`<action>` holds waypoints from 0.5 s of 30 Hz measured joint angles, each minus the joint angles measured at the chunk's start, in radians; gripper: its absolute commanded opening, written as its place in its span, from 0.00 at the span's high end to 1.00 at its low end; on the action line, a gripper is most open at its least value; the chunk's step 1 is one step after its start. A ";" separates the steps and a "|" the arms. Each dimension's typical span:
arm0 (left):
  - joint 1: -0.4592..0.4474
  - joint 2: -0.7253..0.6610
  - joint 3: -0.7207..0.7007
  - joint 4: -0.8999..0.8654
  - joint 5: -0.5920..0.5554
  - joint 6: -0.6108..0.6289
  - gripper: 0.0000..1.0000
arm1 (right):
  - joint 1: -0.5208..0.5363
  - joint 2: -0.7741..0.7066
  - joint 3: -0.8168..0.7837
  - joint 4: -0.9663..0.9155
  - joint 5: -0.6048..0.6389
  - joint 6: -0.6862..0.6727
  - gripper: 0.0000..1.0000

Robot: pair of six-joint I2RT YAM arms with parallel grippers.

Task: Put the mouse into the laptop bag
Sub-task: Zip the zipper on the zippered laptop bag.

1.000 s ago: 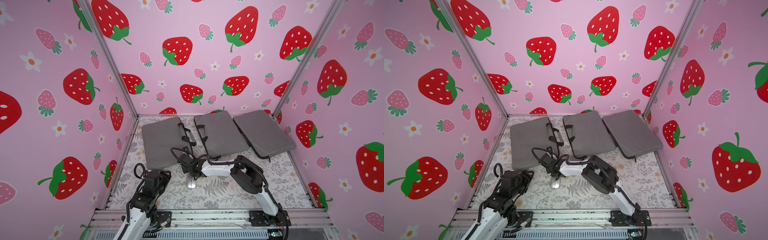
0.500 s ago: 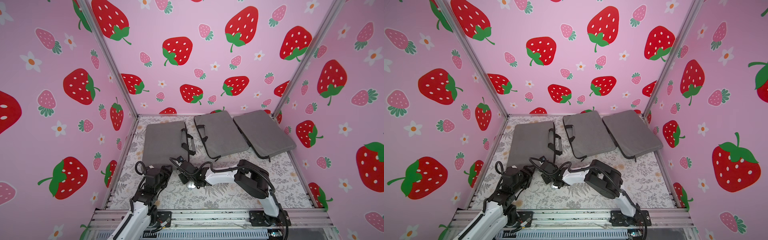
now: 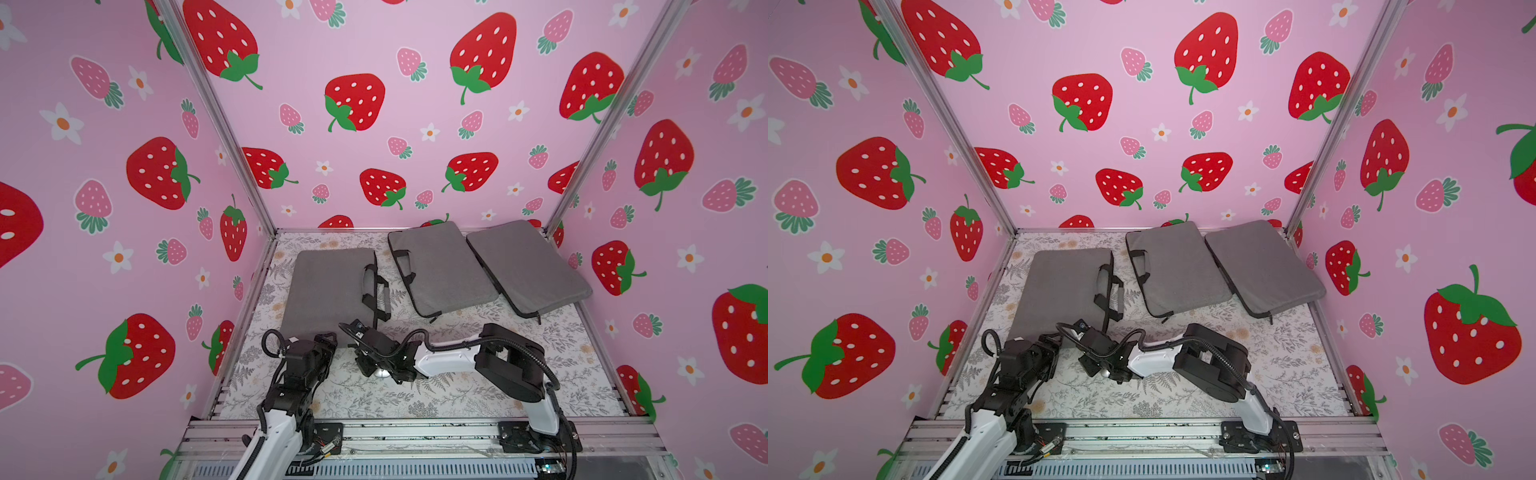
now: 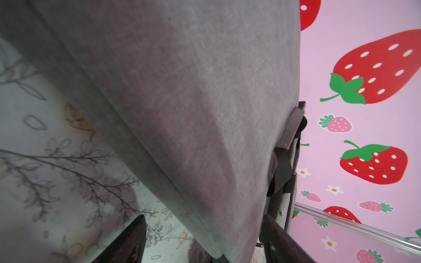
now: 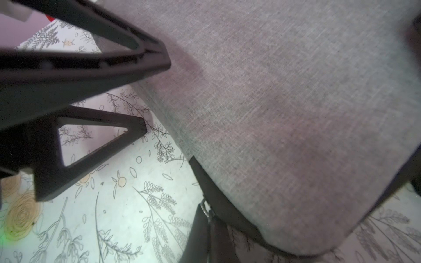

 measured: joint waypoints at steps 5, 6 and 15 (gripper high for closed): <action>0.010 0.035 -0.002 0.015 0.011 -0.011 0.30 | 0.000 -0.001 -0.012 0.024 -0.042 0.001 1.00; 0.011 0.046 -0.002 0.021 0.013 -0.013 0.39 | 0.000 -0.001 -0.010 0.026 -0.052 0.001 1.00; 0.068 0.101 0.020 0.005 0.029 0.014 0.85 | 0.008 -0.001 -0.008 0.025 -0.039 -0.021 1.00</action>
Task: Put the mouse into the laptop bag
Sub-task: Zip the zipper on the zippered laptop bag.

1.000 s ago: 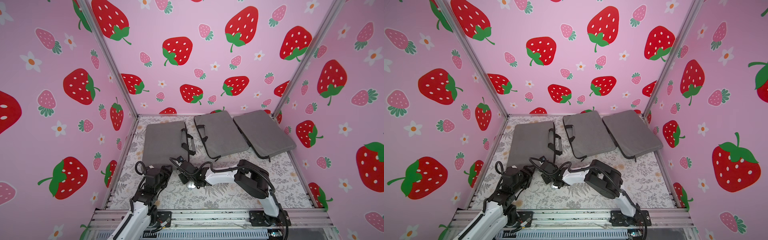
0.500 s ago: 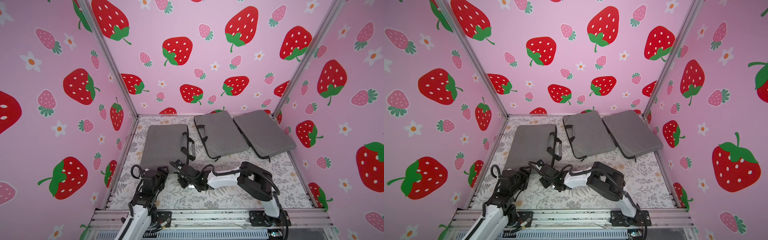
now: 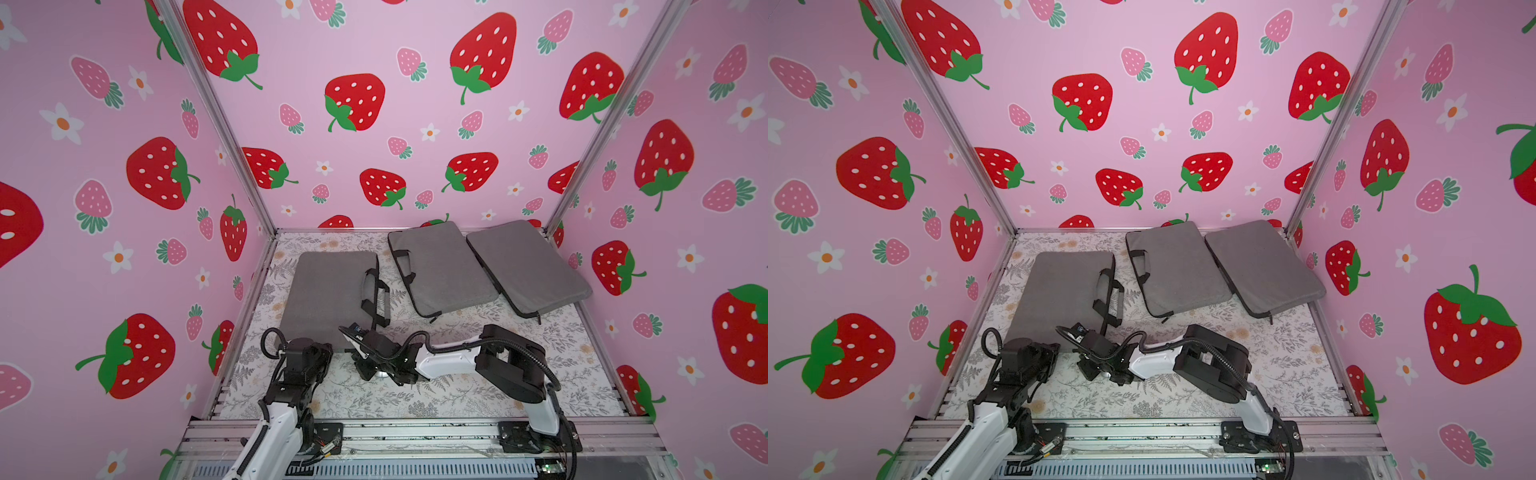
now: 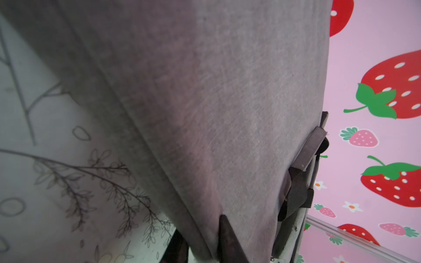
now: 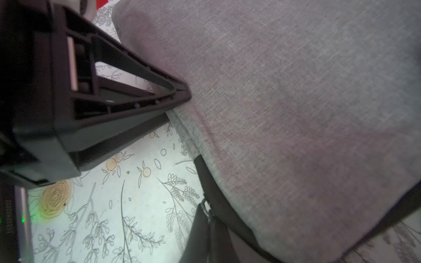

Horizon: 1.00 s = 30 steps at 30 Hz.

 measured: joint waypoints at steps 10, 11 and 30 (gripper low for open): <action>0.198 0.032 0.028 -0.035 0.174 0.082 0.97 | -0.052 -0.076 -0.093 -0.003 0.072 -0.026 1.00; 0.214 0.047 0.035 -0.037 0.192 0.088 0.99 | -0.065 -0.078 -0.098 -0.003 0.075 -0.026 1.00; 0.263 0.103 0.126 -0.098 0.355 0.110 0.10 | -0.148 0.059 0.105 -0.053 -0.014 -0.035 1.00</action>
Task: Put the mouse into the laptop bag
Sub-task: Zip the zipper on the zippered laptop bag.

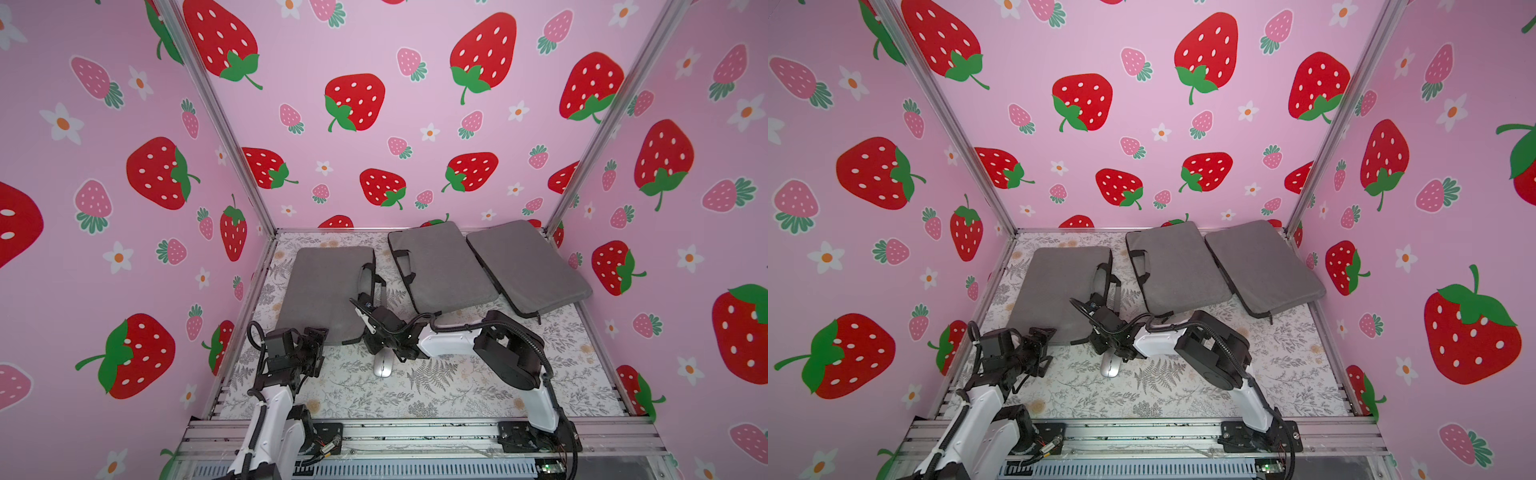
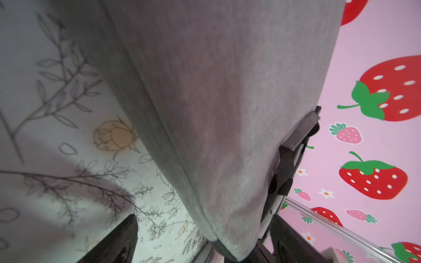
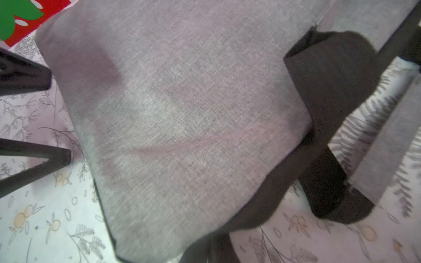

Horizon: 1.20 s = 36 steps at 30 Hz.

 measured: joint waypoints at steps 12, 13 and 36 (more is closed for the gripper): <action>-0.100 -0.140 -0.063 -0.027 -0.003 -0.113 0.17 | 0.068 0.057 0.060 0.050 -0.119 0.002 1.00; -0.100 -0.137 -0.063 -0.029 -0.008 -0.114 0.18 | 0.072 0.057 0.060 0.057 -0.129 0.003 1.00; -0.103 -0.115 0.000 -0.153 -0.056 -0.050 1.00 | 0.023 0.032 -0.037 0.135 -0.179 0.009 1.00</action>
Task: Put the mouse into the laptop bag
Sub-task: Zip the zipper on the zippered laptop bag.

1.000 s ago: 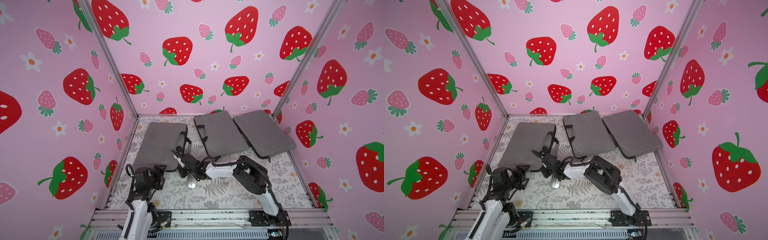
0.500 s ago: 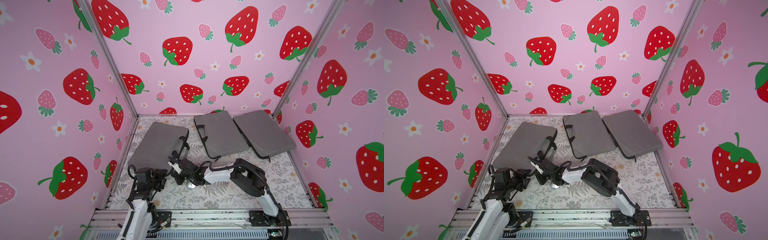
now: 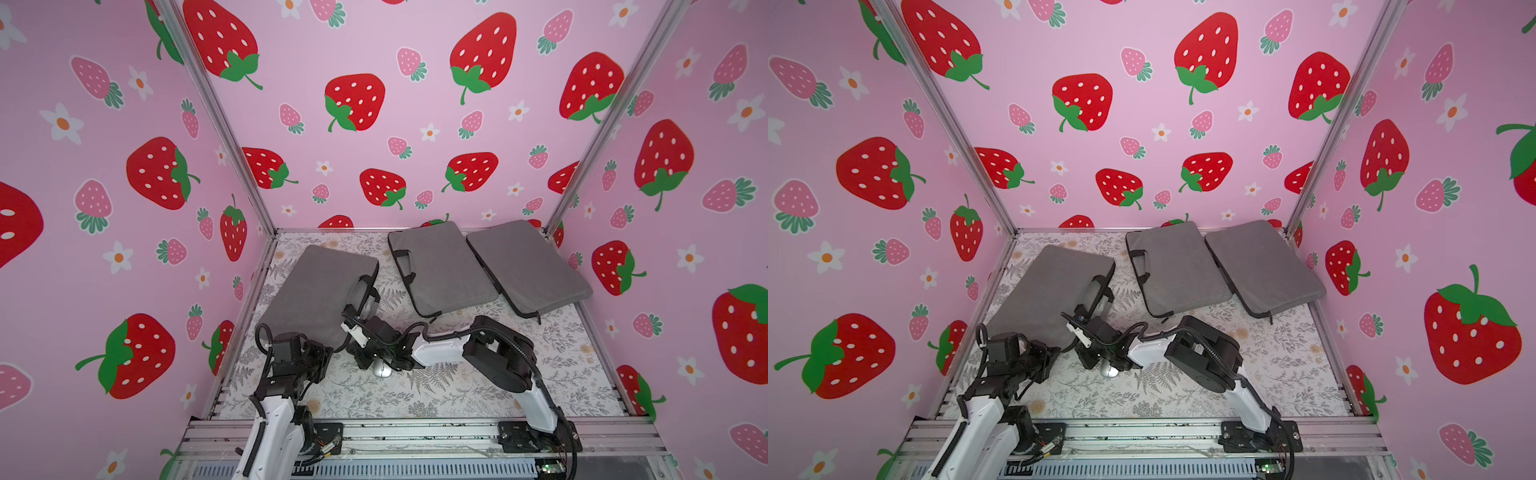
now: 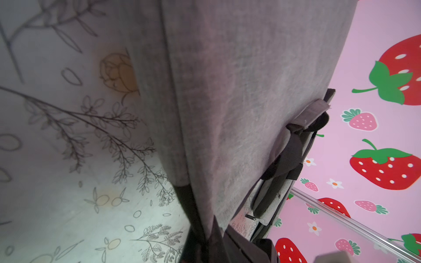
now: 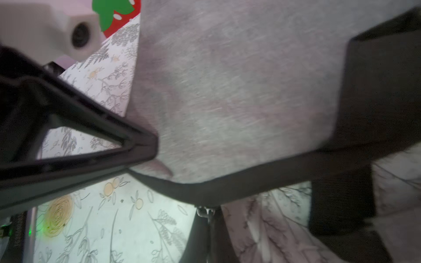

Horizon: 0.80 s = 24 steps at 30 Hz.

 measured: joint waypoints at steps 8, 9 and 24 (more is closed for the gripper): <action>0.006 -0.077 0.001 -0.052 0.080 0.002 1.00 | -0.117 -0.038 0.000 -0.087 -0.020 0.038 1.00; 0.008 -0.082 0.002 -0.055 0.091 0.003 1.00 | -0.132 -0.043 0.000 -0.097 -0.025 0.041 1.00; 0.108 -0.122 0.014 -0.183 0.093 0.039 1.00 | -0.433 -0.059 0.022 -0.256 0.008 0.092 1.00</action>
